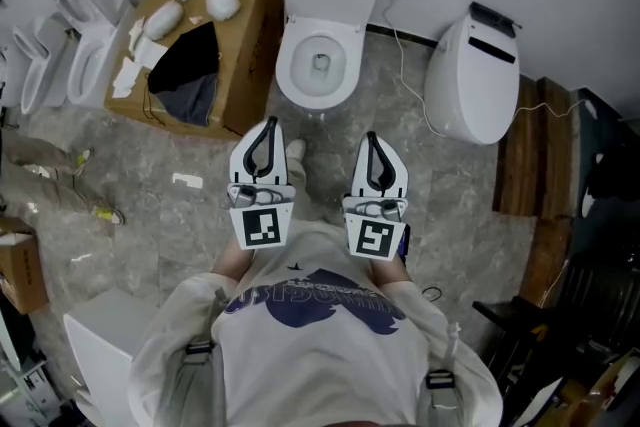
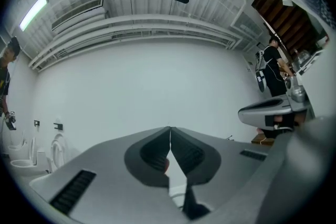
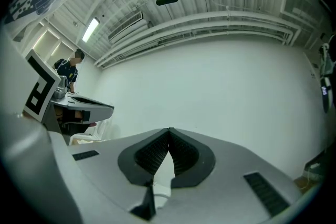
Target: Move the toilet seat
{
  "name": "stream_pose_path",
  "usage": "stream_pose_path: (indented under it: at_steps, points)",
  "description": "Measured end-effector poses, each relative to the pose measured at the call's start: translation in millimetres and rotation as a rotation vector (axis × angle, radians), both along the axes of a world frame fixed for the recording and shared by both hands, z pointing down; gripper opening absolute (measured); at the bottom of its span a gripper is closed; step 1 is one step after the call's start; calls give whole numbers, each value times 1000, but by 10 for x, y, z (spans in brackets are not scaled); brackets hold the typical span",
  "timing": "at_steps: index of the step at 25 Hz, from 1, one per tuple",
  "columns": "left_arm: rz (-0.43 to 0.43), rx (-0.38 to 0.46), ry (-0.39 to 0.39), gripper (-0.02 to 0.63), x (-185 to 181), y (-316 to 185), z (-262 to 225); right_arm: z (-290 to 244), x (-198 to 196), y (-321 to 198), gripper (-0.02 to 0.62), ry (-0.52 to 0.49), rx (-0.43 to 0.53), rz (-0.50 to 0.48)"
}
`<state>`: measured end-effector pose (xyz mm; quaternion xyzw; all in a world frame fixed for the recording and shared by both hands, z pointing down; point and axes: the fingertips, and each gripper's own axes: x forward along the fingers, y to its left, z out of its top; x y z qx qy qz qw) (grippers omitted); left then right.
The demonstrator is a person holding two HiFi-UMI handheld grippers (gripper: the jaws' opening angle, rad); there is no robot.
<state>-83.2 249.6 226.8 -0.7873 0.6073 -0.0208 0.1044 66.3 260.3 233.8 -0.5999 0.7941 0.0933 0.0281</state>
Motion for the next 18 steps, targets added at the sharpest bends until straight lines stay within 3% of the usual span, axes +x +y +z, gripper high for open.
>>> stream_pose_path:
  at_steps: [14, 18]
  points:
    - [107, -81, -1, -2, -498, -2184, 58, 158, -535, -1943, 11, -8, -131, 62]
    - [129, -124, -9, -2, -591, -2706, 247, 348, -524, -2425, 12, -18, -185, 81]
